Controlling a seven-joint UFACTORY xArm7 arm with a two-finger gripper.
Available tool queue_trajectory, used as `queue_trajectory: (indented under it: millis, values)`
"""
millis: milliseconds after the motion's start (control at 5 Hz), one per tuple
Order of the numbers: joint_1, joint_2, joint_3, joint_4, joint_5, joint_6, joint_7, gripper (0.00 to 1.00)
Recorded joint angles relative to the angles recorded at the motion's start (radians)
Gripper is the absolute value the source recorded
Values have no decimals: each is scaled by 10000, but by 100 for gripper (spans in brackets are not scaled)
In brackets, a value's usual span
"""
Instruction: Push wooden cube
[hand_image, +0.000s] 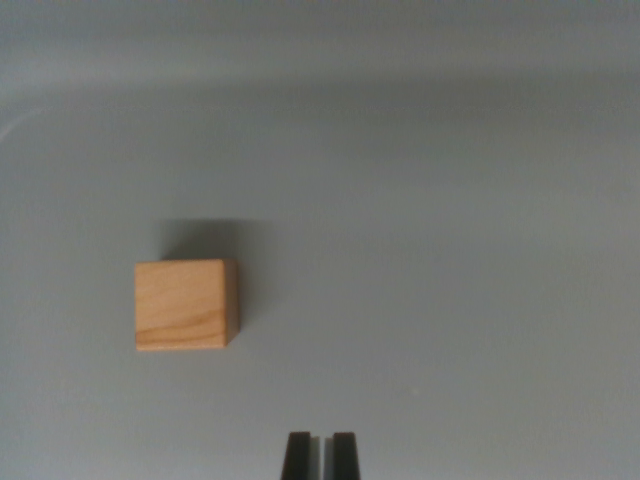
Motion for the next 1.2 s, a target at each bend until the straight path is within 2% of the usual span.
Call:
queue_trajectory:
  millis: [200, 400, 600, 800, 1000, 1200]
  values:
    - [74, 157, 61, -336, 1, -481, 82, 0]
    - [74, 157, 61, -336, 1, -481, 82, 0]
    - [147, 310, 121, -663, 2, -951, 161, 0]
    - [147, 310, 121, -663, 2, -951, 161, 0]
    - [219, 462, 180, -989, 2, -1417, 240, 0]
    - [219, 462, 180, -989, 2, -1417, 240, 0]
